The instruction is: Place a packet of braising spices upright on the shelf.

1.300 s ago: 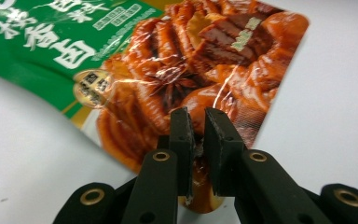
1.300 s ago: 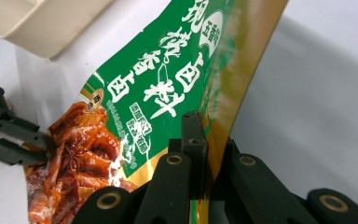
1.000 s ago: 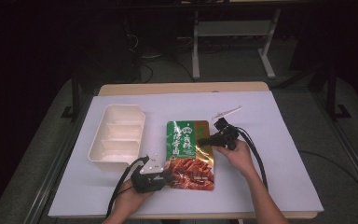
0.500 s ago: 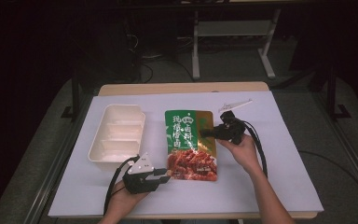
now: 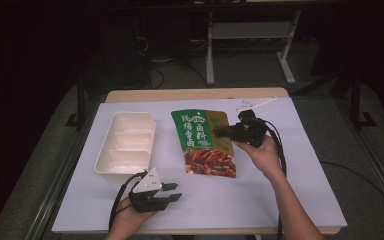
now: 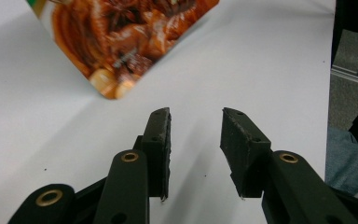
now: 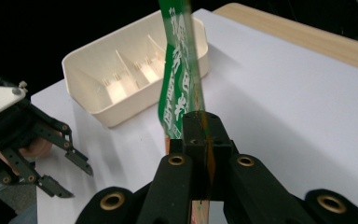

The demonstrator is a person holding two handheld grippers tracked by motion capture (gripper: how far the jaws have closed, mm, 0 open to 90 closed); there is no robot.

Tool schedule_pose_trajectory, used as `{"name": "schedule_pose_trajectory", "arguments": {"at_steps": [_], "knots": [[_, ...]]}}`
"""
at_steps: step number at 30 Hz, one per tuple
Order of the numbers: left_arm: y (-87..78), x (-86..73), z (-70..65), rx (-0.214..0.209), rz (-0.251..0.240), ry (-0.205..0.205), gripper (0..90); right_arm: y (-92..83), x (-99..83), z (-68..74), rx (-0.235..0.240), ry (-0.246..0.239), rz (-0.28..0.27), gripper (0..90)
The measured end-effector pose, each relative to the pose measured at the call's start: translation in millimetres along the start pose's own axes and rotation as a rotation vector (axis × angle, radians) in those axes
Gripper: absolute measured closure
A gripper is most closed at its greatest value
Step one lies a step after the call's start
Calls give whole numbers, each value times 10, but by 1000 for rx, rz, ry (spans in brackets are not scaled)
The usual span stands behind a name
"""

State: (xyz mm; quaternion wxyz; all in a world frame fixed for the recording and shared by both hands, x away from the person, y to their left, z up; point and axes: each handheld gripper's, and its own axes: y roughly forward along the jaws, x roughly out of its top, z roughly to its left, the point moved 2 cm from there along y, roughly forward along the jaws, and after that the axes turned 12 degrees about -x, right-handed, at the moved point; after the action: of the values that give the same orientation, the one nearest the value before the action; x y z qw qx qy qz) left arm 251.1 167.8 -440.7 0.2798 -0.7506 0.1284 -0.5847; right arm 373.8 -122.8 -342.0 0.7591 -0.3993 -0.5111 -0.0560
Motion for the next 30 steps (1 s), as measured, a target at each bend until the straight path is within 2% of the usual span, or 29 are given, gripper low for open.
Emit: {"name": "schedule_pose_trajectory", "arguments": {"at_steps": [15,30], "knots": [[-25,-33,24,7,-16,10,587,17,250,4,-38,-13,-35,900],[-25,-51,40,5,-22,16,557,111,529,43,-38,-25,-73,900]]}}
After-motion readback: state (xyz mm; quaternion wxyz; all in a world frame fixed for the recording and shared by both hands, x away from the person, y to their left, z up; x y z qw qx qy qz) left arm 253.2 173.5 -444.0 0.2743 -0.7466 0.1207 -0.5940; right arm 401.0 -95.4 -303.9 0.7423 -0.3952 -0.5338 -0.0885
